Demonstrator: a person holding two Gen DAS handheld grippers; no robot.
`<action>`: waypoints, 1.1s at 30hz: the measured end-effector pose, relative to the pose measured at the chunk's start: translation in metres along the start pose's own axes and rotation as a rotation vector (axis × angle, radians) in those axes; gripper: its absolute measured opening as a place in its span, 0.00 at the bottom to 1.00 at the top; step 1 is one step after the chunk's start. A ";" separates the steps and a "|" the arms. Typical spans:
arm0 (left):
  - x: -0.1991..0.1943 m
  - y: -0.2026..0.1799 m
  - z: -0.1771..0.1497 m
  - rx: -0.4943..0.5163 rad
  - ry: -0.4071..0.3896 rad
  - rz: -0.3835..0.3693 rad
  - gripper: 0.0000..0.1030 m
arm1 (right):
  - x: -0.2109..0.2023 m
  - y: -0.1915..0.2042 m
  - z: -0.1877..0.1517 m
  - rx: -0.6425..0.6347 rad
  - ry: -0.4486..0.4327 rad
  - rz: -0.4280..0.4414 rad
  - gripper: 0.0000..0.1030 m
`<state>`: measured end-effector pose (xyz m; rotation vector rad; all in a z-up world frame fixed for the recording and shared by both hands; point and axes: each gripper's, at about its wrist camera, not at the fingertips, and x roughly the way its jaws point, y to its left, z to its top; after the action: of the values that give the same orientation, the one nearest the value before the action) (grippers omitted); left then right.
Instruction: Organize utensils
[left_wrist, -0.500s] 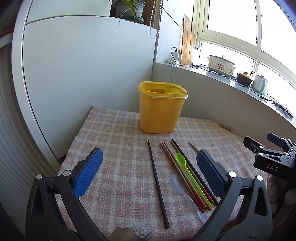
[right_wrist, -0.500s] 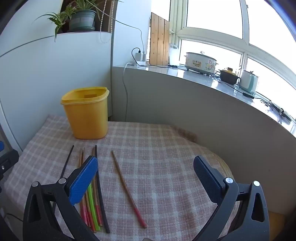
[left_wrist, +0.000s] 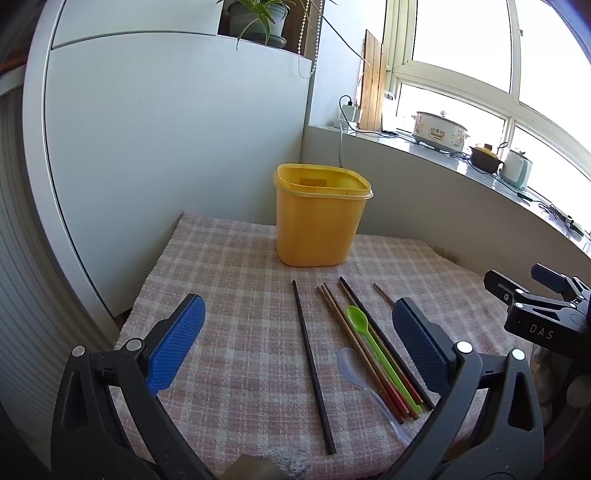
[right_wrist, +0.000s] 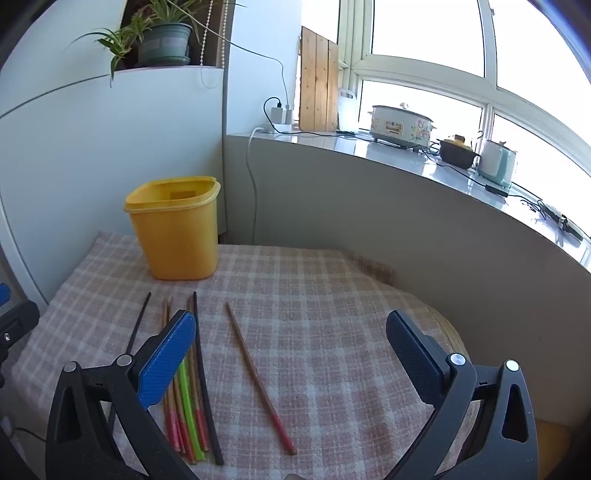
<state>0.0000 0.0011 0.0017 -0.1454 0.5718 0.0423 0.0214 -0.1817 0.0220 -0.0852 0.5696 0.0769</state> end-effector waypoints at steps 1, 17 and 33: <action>0.000 0.000 0.000 0.000 0.000 0.000 1.00 | 0.000 0.000 0.000 0.001 -0.001 -0.001 0.99; -0.005 -0.003 0.002 -0.002 -0.001 -0.003 1.00 | -0.002 0.001 0.000 0.000 0.001 0.003 0.99; -0.009 -0.007 0.005 -0.003 -0.004 -0.005 1.00 | -0.004 -0.001 0.001 0.003 -0.003 0.006 0.99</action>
<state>-0.0045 -0.0048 0.0113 -0.1499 0.5677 0.0384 0.0189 -0.1828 0.0253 -0.0808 0.5674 0.0817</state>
